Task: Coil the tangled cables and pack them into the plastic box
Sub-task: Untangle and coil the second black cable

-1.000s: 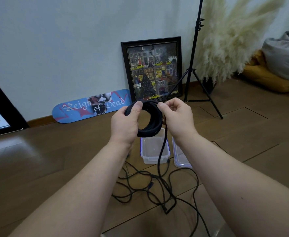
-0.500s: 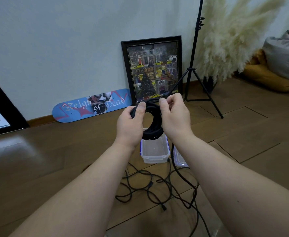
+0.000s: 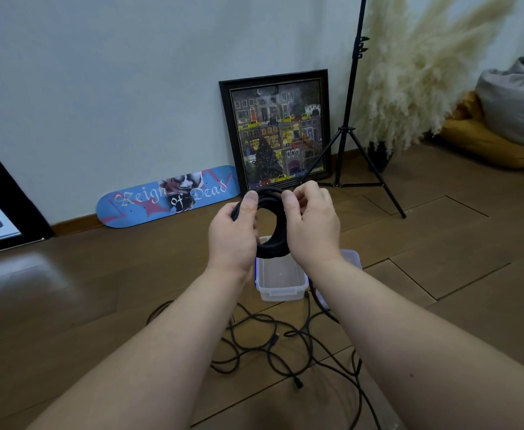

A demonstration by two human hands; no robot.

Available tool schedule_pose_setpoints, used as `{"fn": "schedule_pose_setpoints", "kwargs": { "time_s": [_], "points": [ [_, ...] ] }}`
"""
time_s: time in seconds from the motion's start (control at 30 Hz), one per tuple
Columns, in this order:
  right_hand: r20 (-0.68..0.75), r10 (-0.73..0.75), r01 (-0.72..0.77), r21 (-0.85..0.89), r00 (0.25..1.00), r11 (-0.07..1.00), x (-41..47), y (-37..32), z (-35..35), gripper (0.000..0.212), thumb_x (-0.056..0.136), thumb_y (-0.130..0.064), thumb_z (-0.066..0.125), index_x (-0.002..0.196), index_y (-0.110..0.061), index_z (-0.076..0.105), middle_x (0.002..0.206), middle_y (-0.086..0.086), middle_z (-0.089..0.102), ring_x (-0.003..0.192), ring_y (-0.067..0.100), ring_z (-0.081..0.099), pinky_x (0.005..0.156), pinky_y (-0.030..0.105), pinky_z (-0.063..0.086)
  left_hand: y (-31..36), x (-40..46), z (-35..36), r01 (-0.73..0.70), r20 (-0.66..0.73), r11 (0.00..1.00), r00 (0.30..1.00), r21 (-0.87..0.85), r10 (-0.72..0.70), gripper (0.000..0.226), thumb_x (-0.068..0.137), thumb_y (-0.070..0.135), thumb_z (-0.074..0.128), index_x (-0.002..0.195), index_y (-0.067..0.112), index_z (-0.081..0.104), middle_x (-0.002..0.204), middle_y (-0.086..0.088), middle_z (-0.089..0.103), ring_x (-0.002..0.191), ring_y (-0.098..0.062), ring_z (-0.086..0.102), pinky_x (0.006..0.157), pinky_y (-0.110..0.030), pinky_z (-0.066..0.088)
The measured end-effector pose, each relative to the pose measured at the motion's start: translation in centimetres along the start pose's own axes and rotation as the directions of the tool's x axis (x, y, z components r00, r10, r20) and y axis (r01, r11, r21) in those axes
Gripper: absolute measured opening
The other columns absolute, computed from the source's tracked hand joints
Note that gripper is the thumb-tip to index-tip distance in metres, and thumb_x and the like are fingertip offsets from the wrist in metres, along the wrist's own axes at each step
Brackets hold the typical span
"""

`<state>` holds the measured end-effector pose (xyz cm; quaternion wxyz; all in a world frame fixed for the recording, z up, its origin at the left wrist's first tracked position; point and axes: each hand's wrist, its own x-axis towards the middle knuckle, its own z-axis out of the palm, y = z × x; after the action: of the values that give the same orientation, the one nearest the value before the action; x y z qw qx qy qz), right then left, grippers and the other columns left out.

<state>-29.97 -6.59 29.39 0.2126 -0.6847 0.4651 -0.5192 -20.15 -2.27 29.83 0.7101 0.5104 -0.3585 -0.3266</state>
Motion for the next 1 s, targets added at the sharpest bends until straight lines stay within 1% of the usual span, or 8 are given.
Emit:
{"fn": "schedule_pose_setpoints", "kwargs": {
  "time_s": [0.17,0.27,0.43,0.53,0.6,0.73,0.83,1.0],
  "points": [
    [0.151,0.208,-0.243,0.272,0.966,0.931,-0.2,-0.6,0.2,0.025,0.104,-0.037,0.032,0.113,-0.022,0.050,0.106,-0.001,0.056,0.096,0.018,0.053,0.085,0.036,0.044,0.3,-0.1,0.6,-0.028,-0.041,0.999,0.999,-0.033,0.027,0.031,0.098,0.033,0.056,0.074,0.014,0.050,0.059,0.003,0.042,0.050,-0.011,0.034,0.048,-0.022,0.030],
    [0.227,0.278,-0.345,0.354,0.933,0.869,-0.3,-1.2,0.4,0.050,0.091,-0.061,0.025,0.114,-0.028,0.055,0.106,-0.001,0.063,0.105,0.022,0.058,0.097,0.051,0.045,0.3,0.0,0.8,-0.075,-0.076,0.997,0.994,-0.032,0.072,0.033,0.097,0.034,0.056,0.072,0.014,0.046,0.055,0.006,0.043,0.050,-0.011,0.036,0.048,-0.024,0.031],
    [0.250,0.390,-0.463,0.521,0.886,0.717,-0.1,-1.9,0.1,0.040,0.095,-0.052,0.033,0.093,-0.032,0.067,0.106,0.004,0.068,0.105,0.026,0.061,0.097,0.052,0.049,0.3,-0.2,0.9,-0.118,-0.058,0.993,0.991,0.023,0.119,0.033,0.096,0.039,0.056,0.077,0.013,0.050,0.060,0.004,0.046,0.052,-0.009,0.040,0.053,-0.025,0.036],
    [0.159,0.285,-0.325,0.392,0.945,0.861,0.2,-1.2,-1.1,0.039,0.101,-0.038,0.038,0.095,-0.017,0.069,0.099,0.013,0.069,0.098,0.032,0.063,0.090,0.052,0.051,0.2,0.3,0.1,-0.180,0.011,0.970,0.983,0.163,0.181,0.034,0.091,0.049,0.060,0.080,0.018,0.054,0.066,0.004,0.052,0.060,-0.014,0.047,0.060,-0.027,0.040],
    [0.131,0.150,-0.189,0.364,0.980,0.912,0.6,-0.6,-1.9,0.028,0.099,-0.036,0.045,0.092,-0.025,0.071,0.090,-0.001,0.070,0.092,0.020,0.065,0.084,0.046,0.053,0.2,0.4,-0.5,-0.232,0.063,0.933,0.973,0.274,0.223,0.026,0.092,0.044,0.062,0.087,0.018,0.057,0.072,0.005,0.056,0.065,-0.011,0.050,0.061,-0.022,0.042],
    [0.271,0.046,-0.136,0.324,0.962,0.936,0.8,0.4,-2.5,0.008,0.092,-0.024,0.064,0.094,-0.031,0.067,0.087,-0.011,0.067,0.086,0.006,0.062,0.080,0.030,0.051,0.3,0.6,-1.3,-0.276,0.058,0.879,0.960,0.388,0.275,0.021,0.093,0.034,0.063,0.099,0.014,0.059,0.084,0.009,0.062,0.075,-0.003,0.056,0.064,-0.013,0.043],
    [0.374,0.049,-0.113,0.150,0.926,0.982,0.5,1.1,-2.2,0.022,0.090,-0.036,0.063,0.112,-0.030,0.063,0.103,-0.005,0.067,0.099,0.014,0.063,0.090,0.041,0.052,0.2,0.8,-1.2,-0.227,0.002,0.919,0.971,0.323,0.239,0.026,0.094,0.037,0.061,0.099,0.011,0.061,0.079,0.006,0.059,0.067,-0.005,0.053,0.062,-0.018,0.043],
    [0.391,0.023,-0.048,0.053,0.920,0.997,0.6,0.6,-1.8,0.012,0.098,-0.027,0.051,0.096,-0.024,0.063,0.084,-0.003,0.068,0.078,0.020,0.067,0.072,0.042,0.057,0.2,1.0,-1.0,-0.050,-0.047,0.994,0.997,0.096,0.055,0.027,0.095,0.039,0.060,0.082,0.016,0.056,0.065,0.005,0.051,0.059,-0.011,0.044,0.060,-0.025,0.038]
  ]
}}
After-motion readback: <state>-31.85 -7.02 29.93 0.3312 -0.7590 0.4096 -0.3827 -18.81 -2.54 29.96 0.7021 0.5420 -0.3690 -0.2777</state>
